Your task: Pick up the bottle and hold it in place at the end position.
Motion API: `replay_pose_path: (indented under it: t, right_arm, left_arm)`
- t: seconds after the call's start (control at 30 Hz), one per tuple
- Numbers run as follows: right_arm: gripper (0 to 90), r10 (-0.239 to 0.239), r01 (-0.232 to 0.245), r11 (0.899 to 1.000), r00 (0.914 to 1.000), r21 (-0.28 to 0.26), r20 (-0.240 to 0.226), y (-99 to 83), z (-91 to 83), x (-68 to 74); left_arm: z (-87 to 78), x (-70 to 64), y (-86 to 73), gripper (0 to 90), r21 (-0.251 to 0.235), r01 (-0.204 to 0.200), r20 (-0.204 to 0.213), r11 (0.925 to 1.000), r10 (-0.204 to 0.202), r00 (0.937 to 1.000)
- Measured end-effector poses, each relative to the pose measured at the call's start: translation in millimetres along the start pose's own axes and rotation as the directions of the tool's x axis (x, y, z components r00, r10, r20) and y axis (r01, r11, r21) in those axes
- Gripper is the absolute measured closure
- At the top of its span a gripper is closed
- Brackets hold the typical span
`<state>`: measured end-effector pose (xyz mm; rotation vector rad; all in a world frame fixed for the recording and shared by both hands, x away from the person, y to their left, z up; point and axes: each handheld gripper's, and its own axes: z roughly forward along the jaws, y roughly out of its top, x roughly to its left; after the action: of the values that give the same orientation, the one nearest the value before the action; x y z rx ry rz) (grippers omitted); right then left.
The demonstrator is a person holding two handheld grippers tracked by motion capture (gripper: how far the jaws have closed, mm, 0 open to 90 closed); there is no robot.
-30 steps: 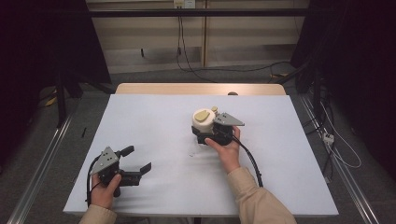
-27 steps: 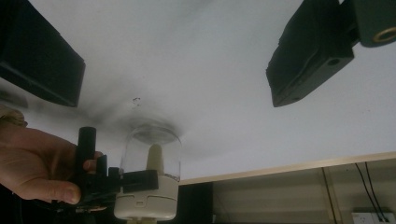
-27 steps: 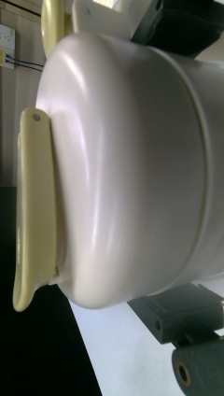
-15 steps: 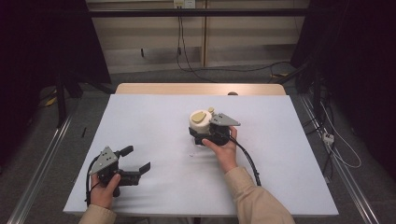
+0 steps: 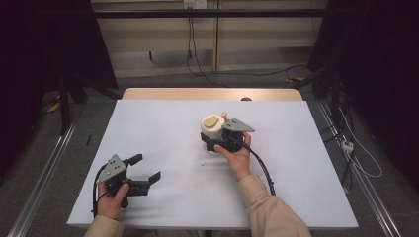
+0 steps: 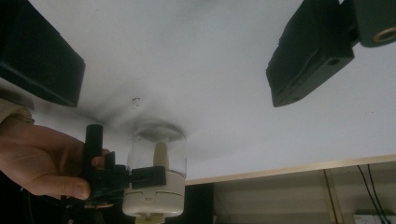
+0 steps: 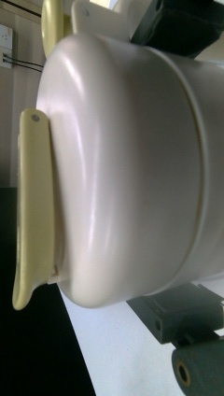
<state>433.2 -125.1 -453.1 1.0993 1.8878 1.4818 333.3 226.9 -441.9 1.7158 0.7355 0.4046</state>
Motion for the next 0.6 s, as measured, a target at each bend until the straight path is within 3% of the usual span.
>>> replay_pose_path:
  t: [0.13,0.6]
  right_arm:
    - [6.9,-0.016,0.016,1.0,0.9999,0.006,-0.002,-0.5,-1.7,1.4]
    - [6.2,0.004,-0.004,0.999,1.0,0.042,0.002,-1.4,-6.7,1.1]
  left_arm:
    - [0.5,-0.5,0.5,3.6,-0.005,0.002,0.004,1.0,-0.002,1.0]
    - [4.4,-2.3,0.8,3.6,0.002,-0.002,0.011,1.0,0.001,0.9999]
